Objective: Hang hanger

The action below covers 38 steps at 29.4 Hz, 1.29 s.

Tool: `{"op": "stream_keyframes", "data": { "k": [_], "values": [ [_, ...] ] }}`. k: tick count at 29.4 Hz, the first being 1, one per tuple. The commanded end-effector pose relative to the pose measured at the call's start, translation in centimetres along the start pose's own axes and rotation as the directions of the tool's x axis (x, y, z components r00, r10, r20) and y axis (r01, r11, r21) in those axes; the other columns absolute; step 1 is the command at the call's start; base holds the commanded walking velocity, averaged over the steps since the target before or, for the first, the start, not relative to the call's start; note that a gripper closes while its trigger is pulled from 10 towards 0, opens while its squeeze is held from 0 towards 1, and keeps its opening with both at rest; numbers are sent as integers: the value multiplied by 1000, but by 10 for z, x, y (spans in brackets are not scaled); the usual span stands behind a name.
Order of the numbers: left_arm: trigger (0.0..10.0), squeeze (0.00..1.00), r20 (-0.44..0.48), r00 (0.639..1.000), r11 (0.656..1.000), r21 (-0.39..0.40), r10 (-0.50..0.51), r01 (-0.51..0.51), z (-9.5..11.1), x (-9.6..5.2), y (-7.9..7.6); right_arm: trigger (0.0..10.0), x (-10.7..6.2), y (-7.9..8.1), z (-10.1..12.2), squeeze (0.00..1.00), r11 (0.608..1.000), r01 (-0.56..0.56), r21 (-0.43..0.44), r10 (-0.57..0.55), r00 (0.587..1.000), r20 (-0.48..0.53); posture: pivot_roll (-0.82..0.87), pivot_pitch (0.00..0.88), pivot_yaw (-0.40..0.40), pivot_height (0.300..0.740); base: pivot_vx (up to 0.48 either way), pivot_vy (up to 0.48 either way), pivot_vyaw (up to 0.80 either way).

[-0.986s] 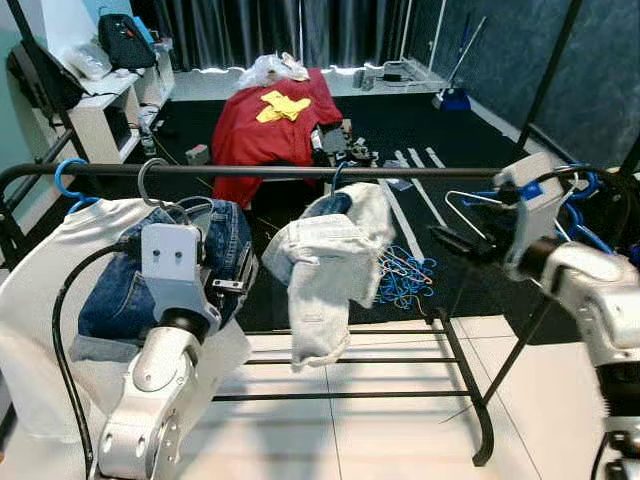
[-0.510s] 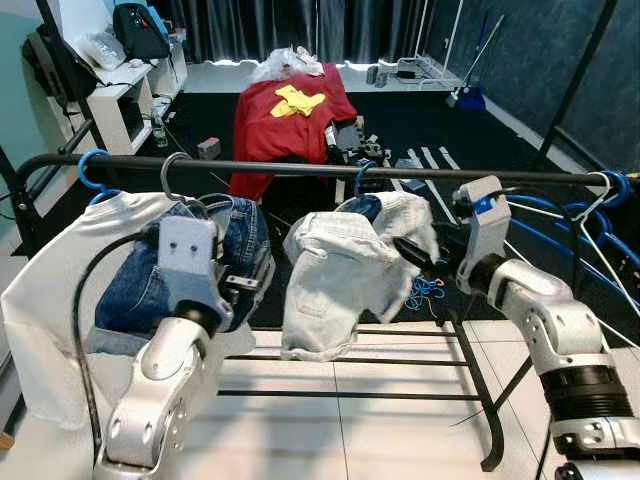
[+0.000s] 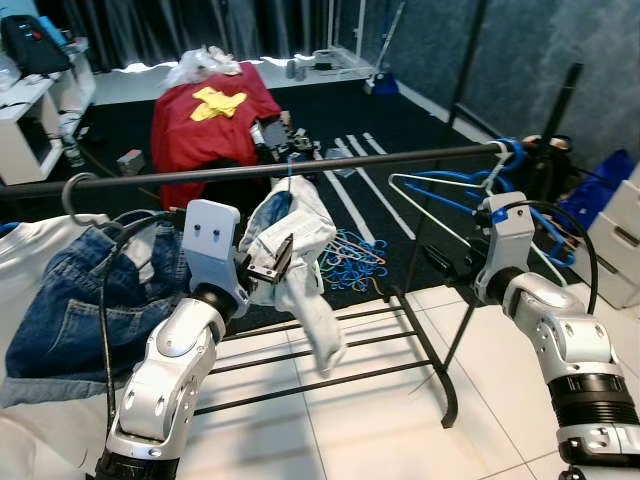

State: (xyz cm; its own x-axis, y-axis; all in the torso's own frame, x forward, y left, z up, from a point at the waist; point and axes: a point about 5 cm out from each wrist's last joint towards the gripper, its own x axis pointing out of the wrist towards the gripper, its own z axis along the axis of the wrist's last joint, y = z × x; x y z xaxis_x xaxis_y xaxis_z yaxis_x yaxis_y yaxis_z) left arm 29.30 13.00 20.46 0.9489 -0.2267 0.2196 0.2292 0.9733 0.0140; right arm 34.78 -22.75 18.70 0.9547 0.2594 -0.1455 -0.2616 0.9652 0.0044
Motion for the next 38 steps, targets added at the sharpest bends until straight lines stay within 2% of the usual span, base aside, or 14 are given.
{"op": "stream_keyframes", "data": {
  "k": [1, 2, 5, 7, 9, 11, 16, 18, 19, 23, 27, 29, 31, 38],
  "values": [
    [10000, 0, -38, 998, 999, 7, 51, -51, -7, -1, 9, 10000, 1, 7, 5, 0, 999, -36, 8, 36, 999, 34, -148, 0, 0, 740, 0, 0, 0],
    [10000, 0, -47, 994, 995, 18, 95, -94, -9, -3, 17, 10000, 2, 10, 14, 0, 997, -64, 40, 61, 994, 91, -136, 0, -7, 740, 0, 0, 0],
    [10000, 0, -47, 994, 995, 18, 95, -94, -9, -3, 17, 10000, 2, 10, 14, 0, 997, -64, 40, 61, 994, 91, -136, 0, -7, 740, 0, 0, 0],
    [10000, 0, -51, 987, 989, 27, 150, -149, -10, -5, 25, 10000, 3, 13, 22, 0, 992, -99, 85, 86, 986, 143, -134, 0, -16, 740, 0, 0, 0],
    [10000, 0, -71, 969, 971, 41, 238, -236, -14, -12, 38, 10000, 13, 22, 3, 0, 985, -165, 58, 164, 986, 31, -138, 0, -16, 740, 0, 0, 0],
    [10000, 0, -79, 961, 964, 51, 265, -261, -16, -14, 41, 10000, 17, 21, -13, 0, 980, -184, 78, 188, 981, -42, -135, 0, -15, 740, 0, 0, 0],
    [10000, 0, -78, 961, 964, 55, 265, -262, -15, -15, 41, 10000, 20, 14, -17, 0, 969, -201, 144, 207, 978, -28, -129, 0, -13, 740, 0, 0, 0],
    [10000, 0, -87, 960, 964, 59, 265, -261, -16, -17, 41, 10000, 22, 16, -14, 0, 946, -284, 157, 283, 959, 25, -118, 0, -8, 740, 0, 0, 0],
    [10000, 0, -93, 960, 964, 63, 263, -258, -17, -19, 40, 10000, 26, 17, -1, 0, 933, -315, 175, 301, 948, 101, -107, 0, -5, 740, 0, 0, 0],
    [10000, 0, -90, 962, 965, 70, 259, -253, -15, -19, 39, 10000, 29, 16, 10, 0, 923, -322, 211, 291, 942, 165, -94, 0, -6, 740, 0, 0, 0],
    [10000, 0, -94, 962, 965, 89, 256, -248, -10, -24, 38, 10000, 34, 28, 3, 0, 915, -378, 142, 365, 925, 108, -62, 0, 1, 740, 0, 0, 0],
    [10000, 0, -100, 961, 964, 100, 256, -246, -9, -26, 39, 10000, 37, 30, -9, 0, 925, -370, 85, 370, 929, 24, -52, 0, 6, 740, 0, 0, 0],
    [10000, 0, -107, 960, 962, 114, 259, -247, -7, -30, 40, 10000, 39, 26, -19, 0, 935, -353, 36, 355, 934, -46, -15, 0, 9, 740, 0, 0, 0],
    [10000, 0, -111, 957, 958, 128, 269, -255, -3, -36, 43, 10000, 39, 17, -21, 0, 946, -324, -8, 323, 944, -72, 16, 0, 10, 740, 0, 0, 0]
  ]
}}
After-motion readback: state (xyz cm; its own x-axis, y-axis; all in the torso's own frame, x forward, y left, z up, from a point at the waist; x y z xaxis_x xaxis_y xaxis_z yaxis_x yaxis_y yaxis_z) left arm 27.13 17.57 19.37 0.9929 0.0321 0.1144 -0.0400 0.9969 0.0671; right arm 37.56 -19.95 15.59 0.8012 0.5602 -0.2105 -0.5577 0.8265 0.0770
